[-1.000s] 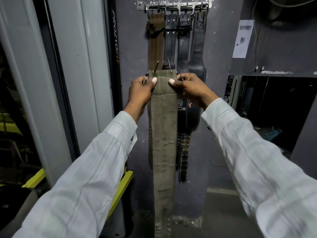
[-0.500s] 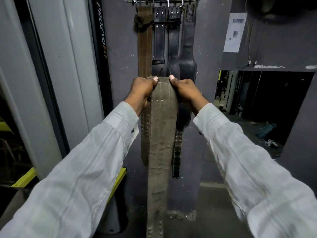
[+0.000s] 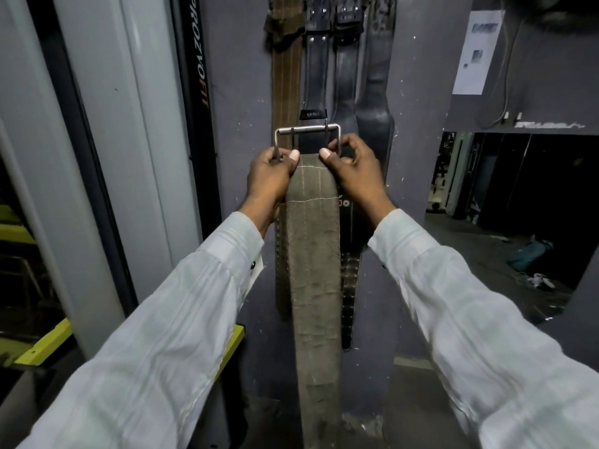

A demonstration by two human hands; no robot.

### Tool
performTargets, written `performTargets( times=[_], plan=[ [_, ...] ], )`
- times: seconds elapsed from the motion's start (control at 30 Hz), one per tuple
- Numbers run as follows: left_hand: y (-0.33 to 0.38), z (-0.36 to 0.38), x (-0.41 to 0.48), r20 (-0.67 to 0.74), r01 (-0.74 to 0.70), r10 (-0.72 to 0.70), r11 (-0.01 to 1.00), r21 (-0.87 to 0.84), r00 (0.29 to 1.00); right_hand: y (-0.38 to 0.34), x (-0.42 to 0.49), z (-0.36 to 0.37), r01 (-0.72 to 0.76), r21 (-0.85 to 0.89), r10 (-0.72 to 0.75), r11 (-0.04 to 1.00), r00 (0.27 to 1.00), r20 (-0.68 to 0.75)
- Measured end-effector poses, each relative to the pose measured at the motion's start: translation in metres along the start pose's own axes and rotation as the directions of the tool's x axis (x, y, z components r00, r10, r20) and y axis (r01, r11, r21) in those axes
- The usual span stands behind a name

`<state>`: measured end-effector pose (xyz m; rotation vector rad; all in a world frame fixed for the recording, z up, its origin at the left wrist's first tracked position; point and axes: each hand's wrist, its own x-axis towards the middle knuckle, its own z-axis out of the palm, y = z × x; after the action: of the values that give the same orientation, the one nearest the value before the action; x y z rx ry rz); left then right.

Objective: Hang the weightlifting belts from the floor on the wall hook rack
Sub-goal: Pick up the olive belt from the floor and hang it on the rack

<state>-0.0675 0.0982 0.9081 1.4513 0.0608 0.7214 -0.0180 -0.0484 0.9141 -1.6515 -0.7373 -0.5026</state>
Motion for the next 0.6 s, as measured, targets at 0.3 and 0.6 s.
performTargets(
  times=[0.3, 0.6],
  plan=[
    [-0.027, -0.005, 0.11, -0.043, 0.106, -0.124, 0.948, -0.3, 0.991, 0.056, 0.091, 0.066, 0.0, -0.012, -0.001, 1.0, 0.996, -0.088],
    [-0.036, -0.001, 0.245, -0.25, -0.408, 0.423, 0.906, 0.113, 0.871, 0.075, 0.219, 0.132, 0.176, -0.081, -0.192, 0.981, 0.935, -0.299]
  ],
)
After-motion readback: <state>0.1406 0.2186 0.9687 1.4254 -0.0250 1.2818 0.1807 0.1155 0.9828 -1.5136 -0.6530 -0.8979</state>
